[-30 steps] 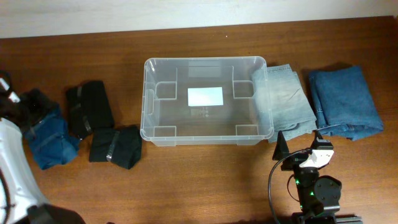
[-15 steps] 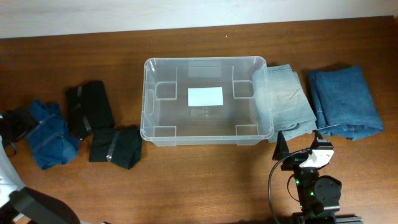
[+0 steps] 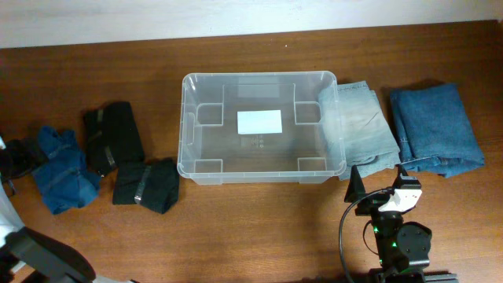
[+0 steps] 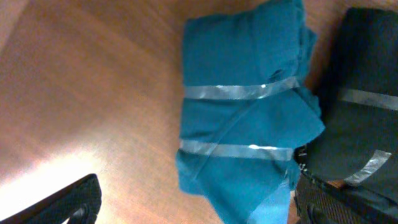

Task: Pack container
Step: 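Lower the left gripper and grasp the teal taped bundle, then lift the teal bundle and carry it over the container, then lower the teal bundle into the container's right side and release, then move the left gripper back to the black taped bundle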

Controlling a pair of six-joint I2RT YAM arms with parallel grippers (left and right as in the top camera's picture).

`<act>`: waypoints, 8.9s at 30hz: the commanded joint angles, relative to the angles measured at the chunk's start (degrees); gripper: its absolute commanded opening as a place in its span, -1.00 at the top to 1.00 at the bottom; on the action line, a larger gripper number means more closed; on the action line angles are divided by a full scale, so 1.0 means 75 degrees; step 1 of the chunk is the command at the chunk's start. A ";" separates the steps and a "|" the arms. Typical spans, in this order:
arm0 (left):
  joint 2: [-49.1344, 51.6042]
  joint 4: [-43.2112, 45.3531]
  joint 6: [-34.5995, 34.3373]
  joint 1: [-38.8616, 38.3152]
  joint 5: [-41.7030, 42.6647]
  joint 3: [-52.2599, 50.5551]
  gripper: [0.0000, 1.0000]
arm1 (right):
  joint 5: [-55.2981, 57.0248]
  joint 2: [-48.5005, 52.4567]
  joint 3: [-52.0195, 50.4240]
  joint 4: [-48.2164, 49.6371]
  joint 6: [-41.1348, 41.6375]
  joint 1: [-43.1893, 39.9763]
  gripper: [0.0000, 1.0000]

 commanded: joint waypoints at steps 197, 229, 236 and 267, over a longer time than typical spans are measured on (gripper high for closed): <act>0.4645 0.0085 -0.5199 -1.0657 0.1428 0.4237 -0.90 | -0.0012 -0.0064 -0.0055 -0.0032 0.0052 0.0052 -0.97; 0.4459 -0.2034 -0.3966 -0.9996 -0.0595 0.6505 -0.98 | -0.0015 -0.0064 -0.0055 -0.0032 0.0055 0.0055 -0.97; 0.4150 -0.3631 -0.3926 -0.9282 -0.0545 0.8311 -0.99 | -0.0015 -0.0064 -0.0055 -0.0032 0.0052 0.0055 -0.97; 0.3923 -0.5429 -0.3821 -0.4911 -0.1102 0.7466 -0.99 | -0.0012 -0.0064 -0.0055 -0.0032 0.0052 0.0055 -0.97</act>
